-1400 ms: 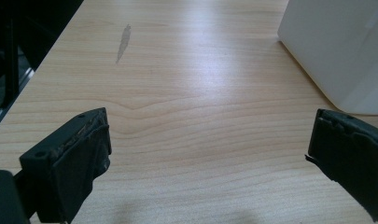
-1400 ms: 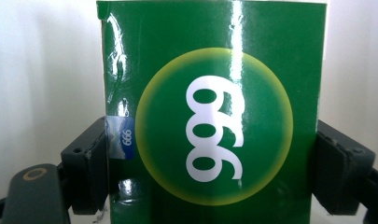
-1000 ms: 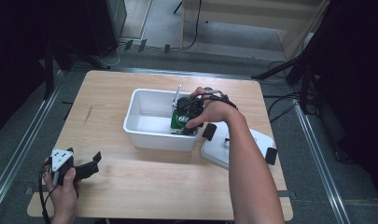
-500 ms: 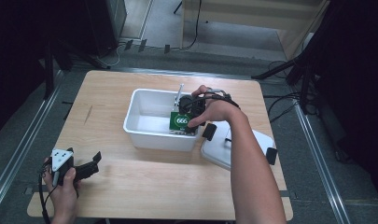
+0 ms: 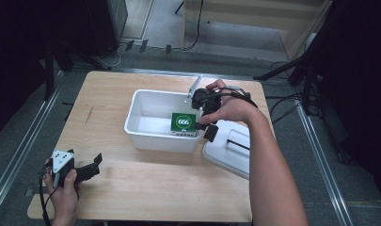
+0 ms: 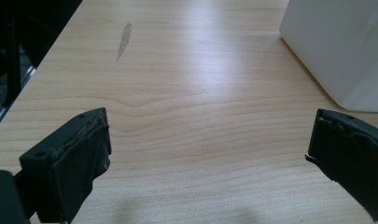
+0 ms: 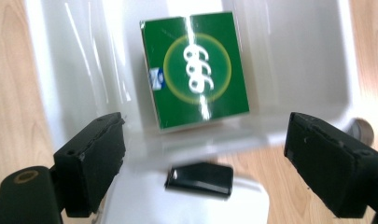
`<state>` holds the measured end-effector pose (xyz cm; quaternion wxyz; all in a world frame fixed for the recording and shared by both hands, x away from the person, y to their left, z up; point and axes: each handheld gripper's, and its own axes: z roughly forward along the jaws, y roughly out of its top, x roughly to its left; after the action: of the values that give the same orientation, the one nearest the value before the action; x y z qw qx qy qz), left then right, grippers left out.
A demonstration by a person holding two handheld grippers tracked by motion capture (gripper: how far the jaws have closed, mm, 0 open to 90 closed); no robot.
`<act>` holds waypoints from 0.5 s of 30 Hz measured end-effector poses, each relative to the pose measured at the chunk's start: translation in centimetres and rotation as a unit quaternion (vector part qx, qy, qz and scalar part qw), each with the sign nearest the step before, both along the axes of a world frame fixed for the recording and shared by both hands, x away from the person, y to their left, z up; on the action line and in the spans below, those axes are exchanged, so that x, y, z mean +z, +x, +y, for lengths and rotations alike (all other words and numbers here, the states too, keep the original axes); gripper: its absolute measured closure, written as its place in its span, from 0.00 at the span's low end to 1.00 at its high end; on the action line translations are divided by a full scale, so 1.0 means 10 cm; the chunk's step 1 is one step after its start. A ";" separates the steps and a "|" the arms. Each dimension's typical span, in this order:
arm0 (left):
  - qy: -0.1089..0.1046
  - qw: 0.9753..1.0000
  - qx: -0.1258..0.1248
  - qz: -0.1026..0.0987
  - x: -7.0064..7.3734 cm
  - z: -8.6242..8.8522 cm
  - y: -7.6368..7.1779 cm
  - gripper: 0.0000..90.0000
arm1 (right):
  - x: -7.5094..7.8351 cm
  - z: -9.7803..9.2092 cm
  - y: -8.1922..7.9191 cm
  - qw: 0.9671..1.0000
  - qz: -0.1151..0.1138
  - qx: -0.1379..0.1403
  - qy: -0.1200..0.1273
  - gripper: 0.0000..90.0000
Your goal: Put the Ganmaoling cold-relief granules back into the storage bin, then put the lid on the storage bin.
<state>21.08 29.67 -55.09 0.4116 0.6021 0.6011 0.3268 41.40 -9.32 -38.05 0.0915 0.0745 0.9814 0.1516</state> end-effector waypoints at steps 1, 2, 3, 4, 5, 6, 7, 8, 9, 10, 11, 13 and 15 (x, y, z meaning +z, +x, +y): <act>-0.001 1.000 0.000 0.000 0.00 0.00 0.00 0.00 | 0.02 -0.04 -0.02 1.000 -0.004 -0.001 -0.001 0.13; -0.001 1.000 0.000 0.001 0.00 0.00 0.00 0.00 | 0.04 -0.09 -0.04 1.000 -0.004 -0.006 -0.001 0.13; -0.001 1.000 0.000 0.001 0.00 0.00 0.00 0.00 | 0.06 -0.14 -0.05 1.000 -0.005 -0.008 0.001 0.13; -0.001 1.000 0.001 0.001 0.00 0.00 0.00 0.00 | 0.08 -0.20 -0.07 1.000 -0.004 -0.012 0.002 0.13; 0.000 1.000 -0.001 0.001 0.00 0.00 0.00 0.00 | 0.10 -0.26 -0.09 1.000 -0.005 -0.017 0.000 0.13; 0.002 1.000 -0.001 0.002 0.00 0.00 0.00 0.00 | 0.11 -0.30 -0.11 1.000 -0.005 -0.021 -0.002 0.13; 0.003 1.000 -0.001 0.002 0.00 0.00 0.00 0.00 | 0.12 -0.34 -0.13 1.000 -0.004 -0.023 -0.004 0.13; 0.003 1.000 -0.001 0.002 0.00 -0.01 0.00 0.00 | 0.12 -0.38 -0.15 1.000 -0.005 -0.023 -0.004 0.13; 0.003 1.000 -0.001 0.002 0.00 -0.01 0.00 0.00 | 0.13 -0.42 -0.16 1.000 -0.005 -0.026 -0.003 0.13; 0.003 1.000 0.000 0.002 0.00 0.00 0.00 0.00 | 0.14 -0.46 -0.17 1.000 -0.006 -0.025 0.001 0.13; 0.003 1.000 0.000 0.002 0.00 0.00 0.00 0.00 | 0.15 -0.50 -0.19 1.000 -0.006 -0.030 0.003 0.13; 0.003 1.000 0.001 0.003 0.00 -0.01 0.00 0.00 | 0.15 -0.59 -0.21 0.999 -0.008 -0.035 0.007 0.13; 0.003 1.000 0.000 0.003 0.00 -0.01 0.00 0.00 | 0.15 -0.65 -0.24 0.999 -0.005 -0.044 0.008 0.14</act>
<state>21.12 29.55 -55.08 0.4076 0.6041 0.6016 0.3270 39.01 -15.78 -36.56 0.1019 0.1172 0.9756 0.1554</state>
